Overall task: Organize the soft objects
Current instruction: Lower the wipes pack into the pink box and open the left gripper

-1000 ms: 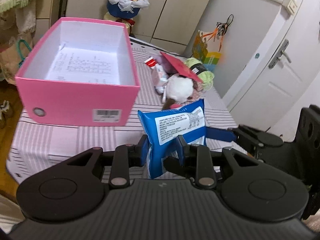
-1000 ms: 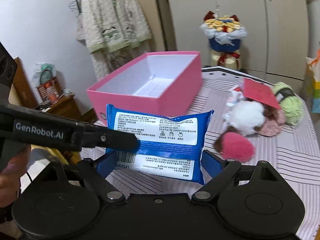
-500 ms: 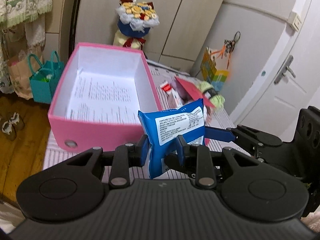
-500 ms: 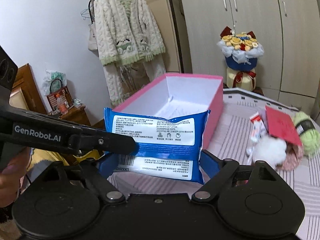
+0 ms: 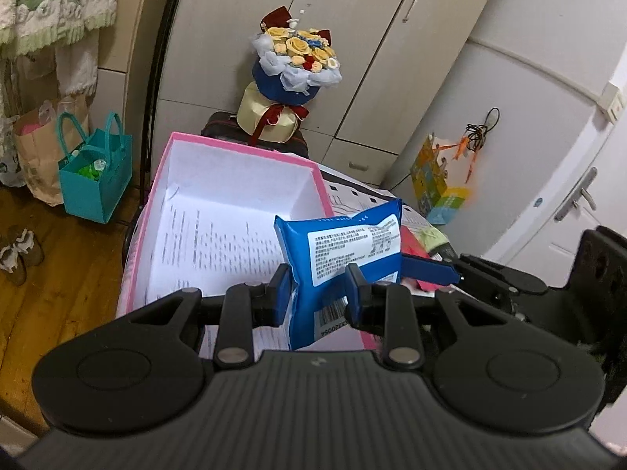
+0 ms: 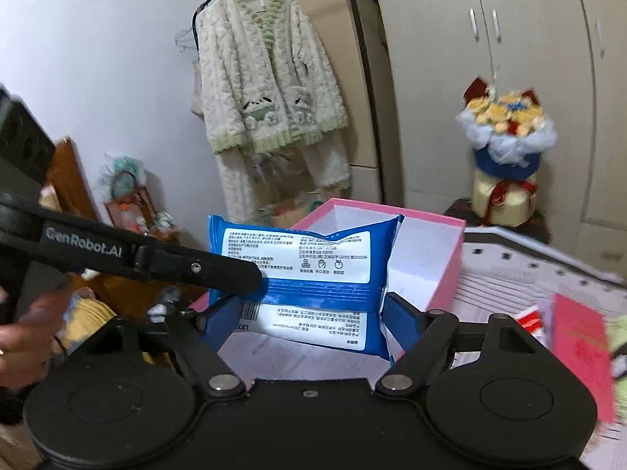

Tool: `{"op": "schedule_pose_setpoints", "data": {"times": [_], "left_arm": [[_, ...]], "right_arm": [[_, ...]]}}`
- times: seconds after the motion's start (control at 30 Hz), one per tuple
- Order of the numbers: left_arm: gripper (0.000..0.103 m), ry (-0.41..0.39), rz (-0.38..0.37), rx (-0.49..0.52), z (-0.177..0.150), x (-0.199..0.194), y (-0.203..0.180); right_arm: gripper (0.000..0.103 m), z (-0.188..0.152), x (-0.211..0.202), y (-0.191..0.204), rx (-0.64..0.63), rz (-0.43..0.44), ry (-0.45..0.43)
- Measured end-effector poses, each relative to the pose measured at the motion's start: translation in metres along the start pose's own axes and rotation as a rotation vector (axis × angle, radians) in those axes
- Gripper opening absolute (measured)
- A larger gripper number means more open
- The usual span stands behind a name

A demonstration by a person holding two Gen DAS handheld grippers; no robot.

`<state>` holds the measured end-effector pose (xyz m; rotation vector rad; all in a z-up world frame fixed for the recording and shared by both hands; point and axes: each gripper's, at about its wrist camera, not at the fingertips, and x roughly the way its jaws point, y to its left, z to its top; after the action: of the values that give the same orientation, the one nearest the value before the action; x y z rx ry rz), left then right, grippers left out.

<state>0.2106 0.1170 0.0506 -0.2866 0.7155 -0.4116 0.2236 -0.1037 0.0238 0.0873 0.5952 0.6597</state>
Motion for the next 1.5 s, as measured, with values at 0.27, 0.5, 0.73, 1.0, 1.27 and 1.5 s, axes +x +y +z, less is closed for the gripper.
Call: {"op": "schedule_pose_setpoints", "data": {"times": [0.27,0.5,0.73,1.0,1.27,1.5], "left_arm": [[0.028,0.033,0.033,-0.033,0.029,0.050,0.026],[0.030,0.102,0.057,-0.161,0.046,0.093,0.068],[0.030,0.158,0.094,-0.176,0.051,0.125,0.078],[0.028,0.157,0.125,-0.171,0.046,0.143,0.075],[0.055,0.129,0.194,-0.045,0.046,0.124,0.055],[0.061,0.118,0.159,0.062,0.043,0.079,0.031]], "right_arm": [[0.038,0.020,0.049,-0.026,-0.111,-0.098,0.060],[0.031,0.036,0.093,-0.035,-0.124,-0.153,0.150],[0.032,0.036,0.122,-0.030,-0.166,-0.265,0.242],[0.034,0.030,0.134,-0.024,-0.196,-0.368,0.285],[0.039,0.031,0.114,-0.017,-0.167,-0.359,0.242],[0.045,0.030,0.077,-0.008,-0.133,-0.334,0.214]]}}
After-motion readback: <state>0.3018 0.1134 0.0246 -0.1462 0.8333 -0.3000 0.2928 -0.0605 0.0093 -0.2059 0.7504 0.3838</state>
